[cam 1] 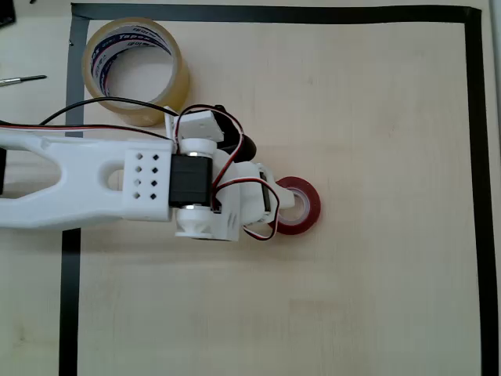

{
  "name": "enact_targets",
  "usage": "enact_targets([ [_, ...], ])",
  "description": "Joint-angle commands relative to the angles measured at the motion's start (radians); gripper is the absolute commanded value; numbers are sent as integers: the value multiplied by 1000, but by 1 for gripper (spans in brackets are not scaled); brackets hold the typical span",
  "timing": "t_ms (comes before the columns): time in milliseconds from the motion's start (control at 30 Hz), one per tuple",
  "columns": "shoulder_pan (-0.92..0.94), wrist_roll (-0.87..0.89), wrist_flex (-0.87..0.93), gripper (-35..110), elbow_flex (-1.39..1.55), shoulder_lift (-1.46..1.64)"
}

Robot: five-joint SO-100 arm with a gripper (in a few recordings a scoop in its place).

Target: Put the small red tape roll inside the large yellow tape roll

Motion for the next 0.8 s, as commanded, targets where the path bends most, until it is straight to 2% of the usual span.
enact_targets([
  [0, 18, 23, 126, 26, -187, 12],
  [167, 74, 20, 129, 26, -189, 14],
  [767, -17, 86, 133, 26, -285, -78],
])
